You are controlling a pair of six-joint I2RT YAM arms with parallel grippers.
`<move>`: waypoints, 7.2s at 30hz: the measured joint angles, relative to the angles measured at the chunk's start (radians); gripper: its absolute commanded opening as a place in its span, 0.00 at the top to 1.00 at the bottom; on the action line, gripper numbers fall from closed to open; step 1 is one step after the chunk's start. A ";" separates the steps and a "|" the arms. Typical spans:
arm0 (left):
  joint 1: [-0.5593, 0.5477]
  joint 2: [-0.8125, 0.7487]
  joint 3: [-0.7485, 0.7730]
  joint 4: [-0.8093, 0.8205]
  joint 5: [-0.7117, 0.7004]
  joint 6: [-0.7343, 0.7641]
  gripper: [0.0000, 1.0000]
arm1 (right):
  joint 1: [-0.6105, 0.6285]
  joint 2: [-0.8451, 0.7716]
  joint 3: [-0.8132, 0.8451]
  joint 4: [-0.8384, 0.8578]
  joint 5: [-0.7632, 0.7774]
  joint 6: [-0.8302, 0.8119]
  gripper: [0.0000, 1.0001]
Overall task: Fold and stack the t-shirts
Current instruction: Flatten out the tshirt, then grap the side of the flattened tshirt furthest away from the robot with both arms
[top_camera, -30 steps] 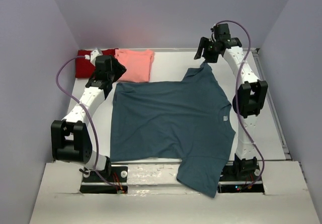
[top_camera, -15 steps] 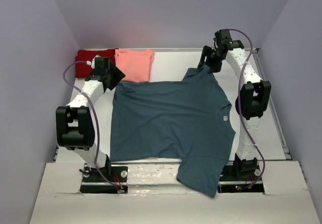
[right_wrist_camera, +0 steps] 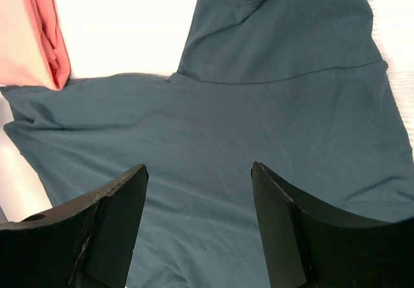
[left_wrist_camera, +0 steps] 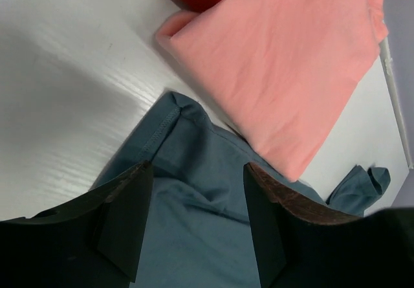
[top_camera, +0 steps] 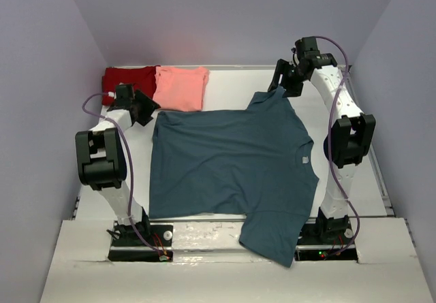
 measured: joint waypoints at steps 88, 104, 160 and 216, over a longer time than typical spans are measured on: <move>0.004 0.130 0.106 -0.037 0.155 0.013 1.00 | -0.008 0.331 0.237 0.066 0.062 0.032 0.35; 0.004 0.076 0.103 -0.131 0.156 0.064 1.00 | -0.008 0.420 0.275 0.156 0.056 0.045 0.34; 0.004 -0.143 -0.132 -0.200 0.203 0.169 1.00 | -0.039 0.597 0.278 0.718 0.020 0.308 0.29; 0.004 -0.082 -0.113 -0.194 0.229 0.189 1.00 | -0.192 0.538 0.121 0.806 -0.240 0.394 0.35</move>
